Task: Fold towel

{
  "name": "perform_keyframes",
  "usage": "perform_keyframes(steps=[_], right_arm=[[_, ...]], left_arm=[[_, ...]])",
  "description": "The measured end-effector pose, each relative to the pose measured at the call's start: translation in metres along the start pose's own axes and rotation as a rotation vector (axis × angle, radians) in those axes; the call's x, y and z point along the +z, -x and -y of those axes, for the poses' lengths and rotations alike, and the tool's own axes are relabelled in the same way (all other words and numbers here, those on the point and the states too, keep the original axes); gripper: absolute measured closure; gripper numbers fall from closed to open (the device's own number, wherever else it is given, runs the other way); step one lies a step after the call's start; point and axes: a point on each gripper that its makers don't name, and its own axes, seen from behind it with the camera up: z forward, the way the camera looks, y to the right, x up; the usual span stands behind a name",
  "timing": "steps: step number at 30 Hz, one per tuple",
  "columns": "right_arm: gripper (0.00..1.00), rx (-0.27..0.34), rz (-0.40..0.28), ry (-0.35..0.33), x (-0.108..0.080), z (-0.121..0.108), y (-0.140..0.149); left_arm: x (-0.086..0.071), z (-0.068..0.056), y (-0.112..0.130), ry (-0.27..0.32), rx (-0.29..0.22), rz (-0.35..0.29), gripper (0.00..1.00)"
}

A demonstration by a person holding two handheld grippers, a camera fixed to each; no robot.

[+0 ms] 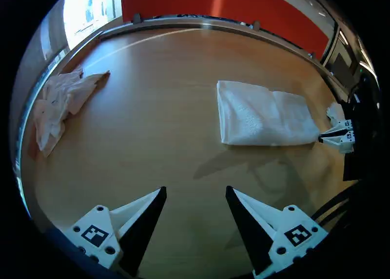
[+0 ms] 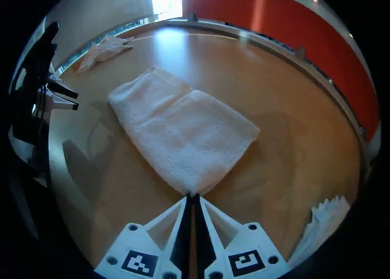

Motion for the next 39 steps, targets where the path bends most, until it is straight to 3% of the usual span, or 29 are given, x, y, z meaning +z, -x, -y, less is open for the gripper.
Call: perform_keyframes(steps=[12, 22, 33, 39], right_arm=[[0.97, -0.045, -0.112, 0.041, -0.030, -0.012, -0.061], [0.97, -0.150, -0.194, 0.026, -0.043, 0.005, -0.125], [0.97, -0.249, -0.200, -0.018, -0.037, 0.027, -0.158], [0.97, -0.346, -0.189, -0.077, -0.022, 0.055, -0.183]], left_arm=[[-0.013, -0.006, 0.004, 0.010, -0.036, -0.013, 0.10], [-0.026, -0.011, 0.005, 0.015, -0.063, -0.030, 0.10], [-0.039, -0.009, 0.009, 0.011, -0.098, -0.045, 0.10], [-0.050, -0.002, 0.012, -0.001, -0.138, -0.064, 0.10]])
